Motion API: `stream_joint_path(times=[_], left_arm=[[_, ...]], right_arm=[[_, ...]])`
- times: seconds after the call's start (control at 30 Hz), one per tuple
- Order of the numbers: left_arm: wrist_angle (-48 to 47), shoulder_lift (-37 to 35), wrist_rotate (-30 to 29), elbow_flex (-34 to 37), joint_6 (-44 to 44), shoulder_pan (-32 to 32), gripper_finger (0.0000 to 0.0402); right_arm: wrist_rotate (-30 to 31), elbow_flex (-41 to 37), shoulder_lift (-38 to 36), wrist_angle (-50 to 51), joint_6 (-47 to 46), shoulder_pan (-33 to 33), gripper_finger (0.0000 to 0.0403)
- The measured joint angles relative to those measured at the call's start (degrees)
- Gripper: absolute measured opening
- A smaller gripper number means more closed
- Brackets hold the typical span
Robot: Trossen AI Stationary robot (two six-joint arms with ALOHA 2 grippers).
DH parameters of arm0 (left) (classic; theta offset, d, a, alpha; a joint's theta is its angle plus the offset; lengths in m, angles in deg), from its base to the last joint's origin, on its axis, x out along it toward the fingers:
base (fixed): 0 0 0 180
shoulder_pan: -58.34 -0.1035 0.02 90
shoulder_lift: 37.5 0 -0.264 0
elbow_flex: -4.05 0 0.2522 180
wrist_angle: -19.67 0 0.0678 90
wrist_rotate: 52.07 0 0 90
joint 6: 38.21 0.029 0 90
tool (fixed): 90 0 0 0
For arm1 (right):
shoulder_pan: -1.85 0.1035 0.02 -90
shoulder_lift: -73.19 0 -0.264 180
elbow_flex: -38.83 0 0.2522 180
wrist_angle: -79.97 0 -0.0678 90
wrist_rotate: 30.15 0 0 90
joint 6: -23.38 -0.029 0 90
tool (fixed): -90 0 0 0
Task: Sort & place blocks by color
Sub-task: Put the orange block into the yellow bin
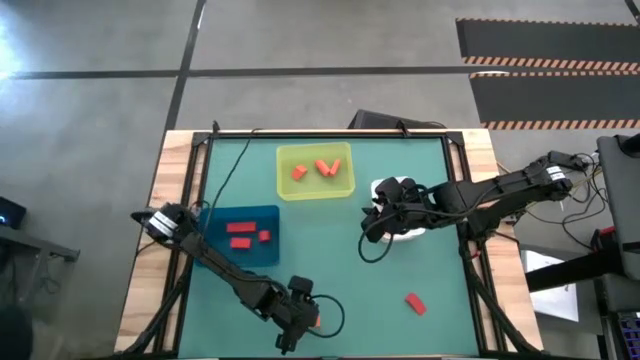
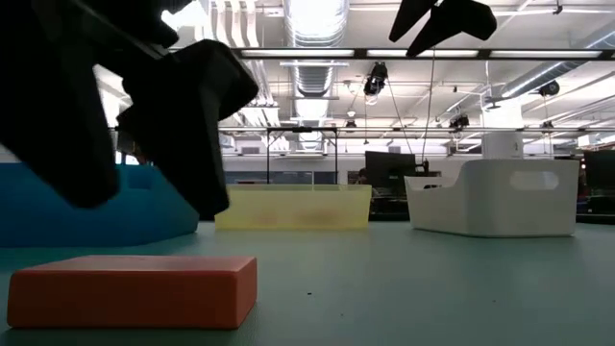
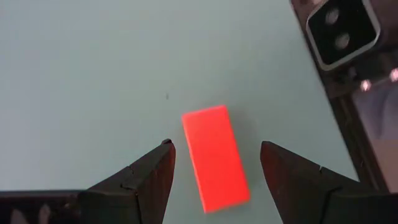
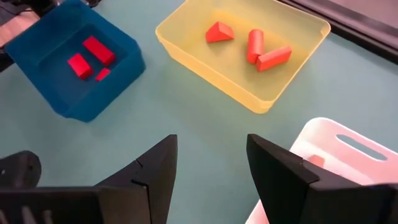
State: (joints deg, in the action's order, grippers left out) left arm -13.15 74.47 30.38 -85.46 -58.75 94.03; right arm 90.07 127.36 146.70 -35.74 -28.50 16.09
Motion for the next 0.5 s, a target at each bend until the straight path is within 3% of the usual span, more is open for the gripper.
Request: stream_joint_path(times=[0.5], left_arm=[[4.4, 2.4, -3.6, 2.5, -3.2, 0.0, 0.0221]], right_arm=[[1.2, -0.1, 0.0, 0.1, -0.6, 0.0, 0.0183]])
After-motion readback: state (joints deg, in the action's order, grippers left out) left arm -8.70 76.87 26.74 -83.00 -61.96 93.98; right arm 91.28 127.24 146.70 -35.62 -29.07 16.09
